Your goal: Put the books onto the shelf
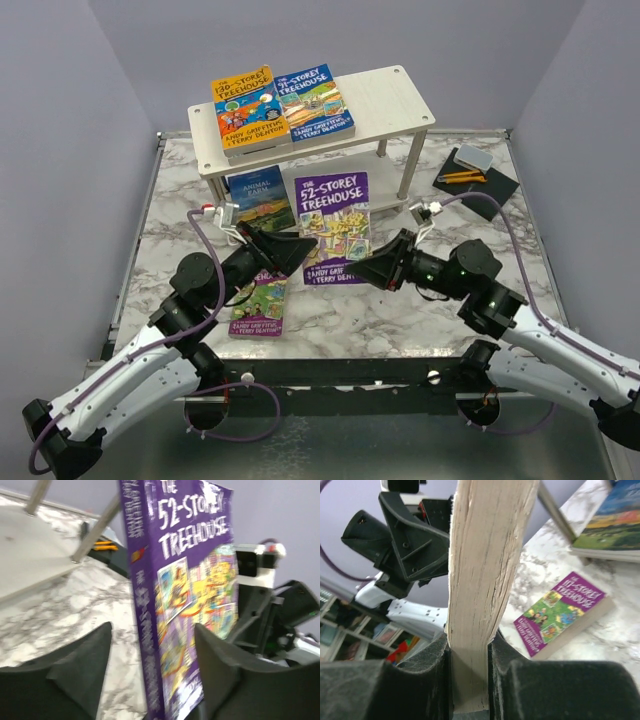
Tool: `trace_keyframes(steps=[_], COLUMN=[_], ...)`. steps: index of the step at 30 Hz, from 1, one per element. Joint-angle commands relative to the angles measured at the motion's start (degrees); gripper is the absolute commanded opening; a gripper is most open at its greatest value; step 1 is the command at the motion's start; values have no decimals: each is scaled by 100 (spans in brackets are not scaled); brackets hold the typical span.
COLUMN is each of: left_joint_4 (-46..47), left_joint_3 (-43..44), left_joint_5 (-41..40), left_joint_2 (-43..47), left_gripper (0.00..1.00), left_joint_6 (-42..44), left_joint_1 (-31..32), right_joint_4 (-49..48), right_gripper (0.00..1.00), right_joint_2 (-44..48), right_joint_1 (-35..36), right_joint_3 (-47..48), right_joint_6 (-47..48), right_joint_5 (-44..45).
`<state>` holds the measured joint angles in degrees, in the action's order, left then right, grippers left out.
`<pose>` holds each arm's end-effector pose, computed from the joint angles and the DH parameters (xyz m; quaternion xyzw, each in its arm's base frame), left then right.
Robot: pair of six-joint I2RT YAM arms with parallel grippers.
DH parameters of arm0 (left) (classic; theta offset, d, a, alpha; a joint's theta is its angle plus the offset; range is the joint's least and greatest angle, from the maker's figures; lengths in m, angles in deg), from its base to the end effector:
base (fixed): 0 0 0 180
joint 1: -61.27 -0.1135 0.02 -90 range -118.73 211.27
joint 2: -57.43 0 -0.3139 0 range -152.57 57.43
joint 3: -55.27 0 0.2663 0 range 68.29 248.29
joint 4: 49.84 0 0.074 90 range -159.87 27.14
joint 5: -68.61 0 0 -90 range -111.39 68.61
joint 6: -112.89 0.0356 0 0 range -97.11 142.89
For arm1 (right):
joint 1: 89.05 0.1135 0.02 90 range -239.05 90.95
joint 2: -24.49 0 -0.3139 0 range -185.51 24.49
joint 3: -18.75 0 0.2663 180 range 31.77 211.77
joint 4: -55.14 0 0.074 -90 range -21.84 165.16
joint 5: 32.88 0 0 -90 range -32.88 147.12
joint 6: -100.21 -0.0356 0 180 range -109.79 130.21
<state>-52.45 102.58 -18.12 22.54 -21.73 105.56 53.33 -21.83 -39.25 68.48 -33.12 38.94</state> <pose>0.0920 -0.0926 0.3690 0.0200 0.6439 -0.5487 0.5329 0.1054 0.1419 0.3662 -0.1541 0.6581 0.6028 0.4241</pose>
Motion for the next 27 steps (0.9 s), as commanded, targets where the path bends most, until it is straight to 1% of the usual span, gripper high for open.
trace_keyframes(steps=[1,3,6,11,14,18,23,27], left_joint_4=[-764,-1067,-1586,-2326,-2653,-2898,-2928,-2924], left_joint_3=[65,97,195,393,521,597,582,515], left_joint_5=[-659,-848,-1140,-1514,-1579,-1621,-1398,-1106], left_joint_2=[221,287,342,309,246,145,47,40], left_gripper=[80,91,99,99,99,99,99,99], left_joint_6=[380,550,830,1289,1559,1783,1951,2039], left_joint_1=[-43,-37,-44,-44,-44,-44,-44,-43], right_joint_4=[909,1312,1783,2526,2856,3551,4109,4394], right_gripper=[1,1,1,1,1,1,1,1], right_joint_2=[555,666,702,259,-279,-1175,-2158,-2802], right_joint_1=[-5,-5,-5,-6,-10,-19,-102,-369], right_joint_3=[535,722,1033,1988,2713,3969,5420,6335], right_joint_6=[620,837,1102,1659,2035,2583,3059,3134], right_joint_5=[923,1210,1560,2098,2305,2490,2407,2120])
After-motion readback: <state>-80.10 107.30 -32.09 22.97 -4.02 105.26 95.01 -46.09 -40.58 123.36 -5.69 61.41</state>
